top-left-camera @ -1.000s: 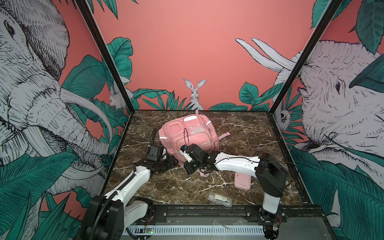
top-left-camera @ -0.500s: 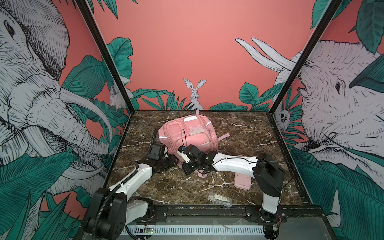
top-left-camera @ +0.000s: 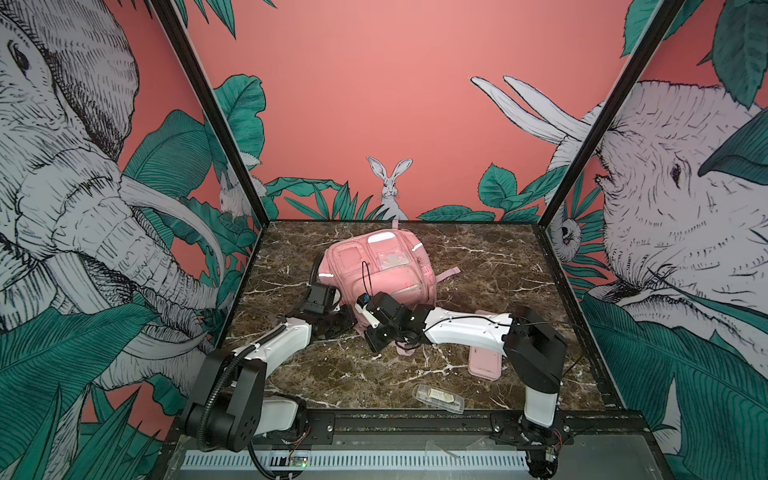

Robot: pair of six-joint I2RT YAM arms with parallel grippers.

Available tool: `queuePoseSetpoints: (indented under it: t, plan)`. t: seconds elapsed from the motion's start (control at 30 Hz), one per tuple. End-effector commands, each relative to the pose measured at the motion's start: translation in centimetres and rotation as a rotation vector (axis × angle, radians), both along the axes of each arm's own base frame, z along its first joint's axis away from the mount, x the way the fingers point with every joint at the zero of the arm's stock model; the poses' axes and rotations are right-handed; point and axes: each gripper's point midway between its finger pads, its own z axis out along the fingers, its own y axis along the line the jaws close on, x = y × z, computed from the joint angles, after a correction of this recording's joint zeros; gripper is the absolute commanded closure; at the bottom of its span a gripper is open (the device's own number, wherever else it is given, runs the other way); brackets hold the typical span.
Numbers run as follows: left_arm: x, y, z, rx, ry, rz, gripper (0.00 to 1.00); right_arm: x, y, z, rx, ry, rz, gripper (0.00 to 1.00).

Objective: Pack the student bag

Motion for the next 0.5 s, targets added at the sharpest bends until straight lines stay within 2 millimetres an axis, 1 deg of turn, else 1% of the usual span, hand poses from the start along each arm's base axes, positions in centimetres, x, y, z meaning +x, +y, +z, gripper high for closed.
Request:
queuePoseSetpoints:
  t: [0.0,0.13,0.23,0.37,0.47]
  plan:
    - [2.2,0.4,1.5,0.034,-0.079,0.016,1.00,-0.6,-0.7,1.6,0.005,-0.036,0.009,1.00]
    - [2.7,1.2,1.9,0.043,-0.091,0.027,1.00,-0.4,-2.2,1.1,-0.036,-0.048,-0.012,1.00]
    - [3.0,2.5,2.3,0.058,-0.098,0.048,1.00,0.0,-4.0,0.9,-0.063,-0.055,-0.041,1.00]
    - [3.4,4.4,2.7,0.072,-0.105,0.076,1.00,1.0,-7.1,0.4,-0.095,-0.047,-0.094,1.00]
    - [3.7,4.9,2.9,0.082,-0.113,0.079,1.00,1.8,-9.4,0.2,-0.108,-0.044,-0.136,1.00]
